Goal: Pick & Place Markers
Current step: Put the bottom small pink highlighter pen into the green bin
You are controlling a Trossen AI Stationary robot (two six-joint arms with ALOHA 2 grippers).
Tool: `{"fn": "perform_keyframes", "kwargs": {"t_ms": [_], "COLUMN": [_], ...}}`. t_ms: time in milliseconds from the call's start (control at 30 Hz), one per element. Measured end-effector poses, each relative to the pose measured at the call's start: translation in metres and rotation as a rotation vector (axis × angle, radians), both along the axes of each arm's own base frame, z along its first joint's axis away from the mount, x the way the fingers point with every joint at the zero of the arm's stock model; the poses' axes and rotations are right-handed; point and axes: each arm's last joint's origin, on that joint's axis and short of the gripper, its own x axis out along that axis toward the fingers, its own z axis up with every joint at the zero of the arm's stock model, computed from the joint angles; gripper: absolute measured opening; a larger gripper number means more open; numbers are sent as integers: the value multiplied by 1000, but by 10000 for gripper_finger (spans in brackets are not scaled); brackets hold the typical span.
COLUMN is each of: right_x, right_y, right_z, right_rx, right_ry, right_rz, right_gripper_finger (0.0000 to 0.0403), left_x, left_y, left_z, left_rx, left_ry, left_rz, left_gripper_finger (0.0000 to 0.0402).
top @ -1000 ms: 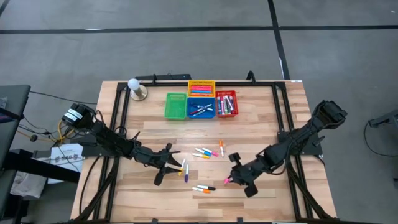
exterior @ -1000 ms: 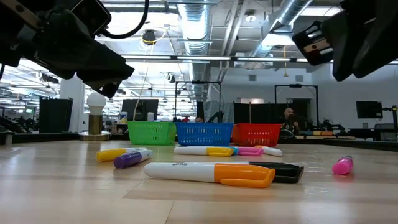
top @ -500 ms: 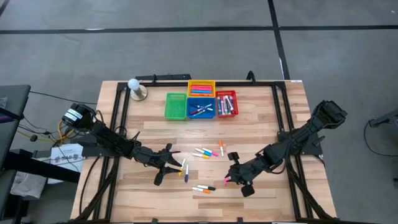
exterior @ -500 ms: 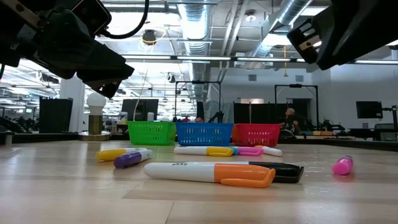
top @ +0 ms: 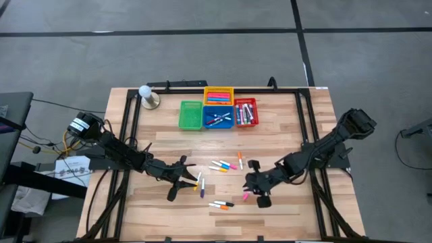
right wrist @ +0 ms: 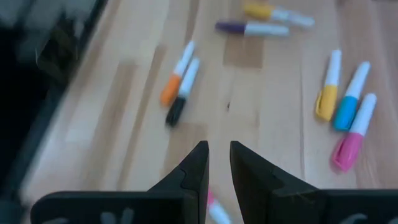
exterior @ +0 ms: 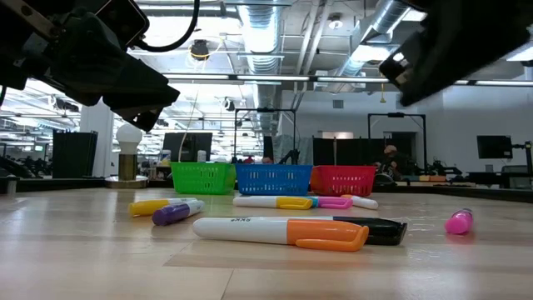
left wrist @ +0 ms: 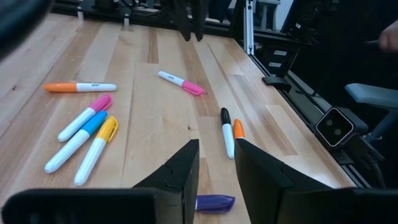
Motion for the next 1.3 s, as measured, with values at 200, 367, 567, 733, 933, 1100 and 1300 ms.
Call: {"fn": "perform_keyframes", "kwargs": {"t_ms": [200, 367, 567, 733, 933, 1100, 1300], "right_x": [-3, -6, -20, -21, -21, -19, -19], "right_y": [-17, -9, 7, 13, 15, 15, 17], "right_z": [-8, -8, -10, -9, -7, -6, -5], "right_rx": [-134, -95, -219, -256, -244, -243, -265], "right_ry": [97, 102, 102, 50, 32, 1, -14], "right_rz": [-27, 5, 133, 115, 110, 102, 126], "right_gripper_finger": [55, 55, 55, 55, 55, 69, 127], "left_x": [0, 0, 0, 0, 0, 0, 0], "left_y": [0, 0, 0, 0, 0, 0, 0], "left_z": [1, 1, 1, 1, 1, 1, 1], "left_rx": [-5, -5, -3, -3, -6, -4, -4], "left_ry": [-5, -6, -7, -8, -7, -8, -8], "left_rz": [4, 3, 3, 2, 3, 2, 2], "left_gripper_finger": [102, 102, 102, 102, 102, 102, 102]}}
